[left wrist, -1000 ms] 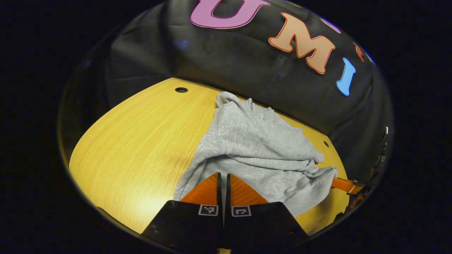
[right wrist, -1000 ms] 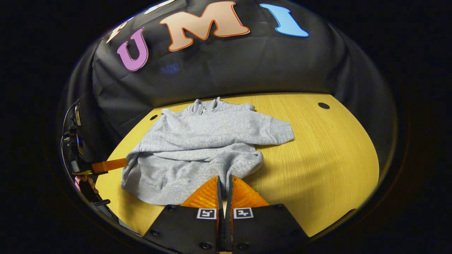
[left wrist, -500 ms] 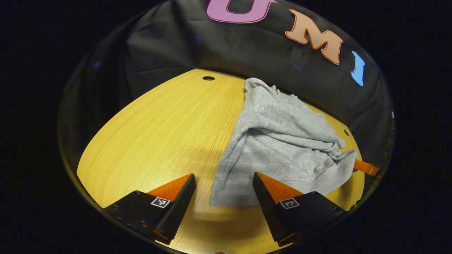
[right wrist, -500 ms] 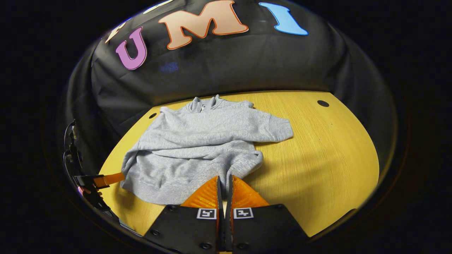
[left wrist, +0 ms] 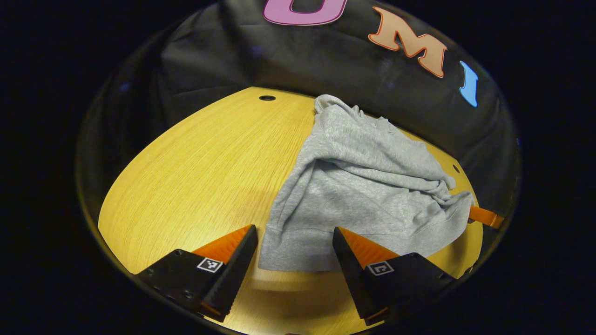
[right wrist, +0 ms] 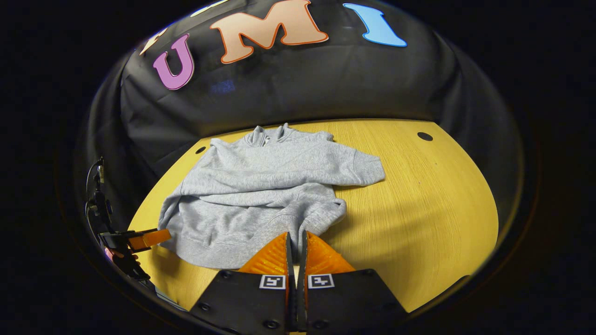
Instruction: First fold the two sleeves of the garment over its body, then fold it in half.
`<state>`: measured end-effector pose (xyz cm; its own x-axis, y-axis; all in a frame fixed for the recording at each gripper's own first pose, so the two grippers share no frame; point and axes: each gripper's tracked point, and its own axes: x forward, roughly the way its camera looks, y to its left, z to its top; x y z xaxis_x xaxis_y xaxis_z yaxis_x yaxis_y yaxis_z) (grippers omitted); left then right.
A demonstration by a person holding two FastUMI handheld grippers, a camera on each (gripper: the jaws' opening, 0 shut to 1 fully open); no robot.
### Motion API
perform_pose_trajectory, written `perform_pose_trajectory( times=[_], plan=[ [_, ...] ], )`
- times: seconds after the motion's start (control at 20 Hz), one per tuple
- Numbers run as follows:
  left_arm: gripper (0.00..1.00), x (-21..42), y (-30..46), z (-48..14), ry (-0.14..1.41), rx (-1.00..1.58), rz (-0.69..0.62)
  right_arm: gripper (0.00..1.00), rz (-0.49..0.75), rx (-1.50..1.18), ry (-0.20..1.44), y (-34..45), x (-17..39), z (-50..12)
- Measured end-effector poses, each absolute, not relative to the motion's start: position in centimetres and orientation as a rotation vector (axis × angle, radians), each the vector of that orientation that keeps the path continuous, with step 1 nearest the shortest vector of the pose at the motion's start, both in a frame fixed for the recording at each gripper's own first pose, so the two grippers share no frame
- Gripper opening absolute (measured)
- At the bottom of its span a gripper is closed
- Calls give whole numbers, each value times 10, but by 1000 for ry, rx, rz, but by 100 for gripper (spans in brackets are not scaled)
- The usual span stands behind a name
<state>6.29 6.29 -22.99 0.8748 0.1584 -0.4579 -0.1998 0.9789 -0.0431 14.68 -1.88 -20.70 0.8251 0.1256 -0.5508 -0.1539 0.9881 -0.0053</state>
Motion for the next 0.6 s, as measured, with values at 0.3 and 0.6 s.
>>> perform_pose_trajectory(
  times=[0.3, 0.6],
  plan=[
    [81, 67, 59, -235, 462, 14, 221, 4, 152, -59, 583, -19, 146, -207],
    [16, 73, 44, -234, 447, -55, 143, 4, 166, -81, 590, -17, 143, -210]
  ],
)
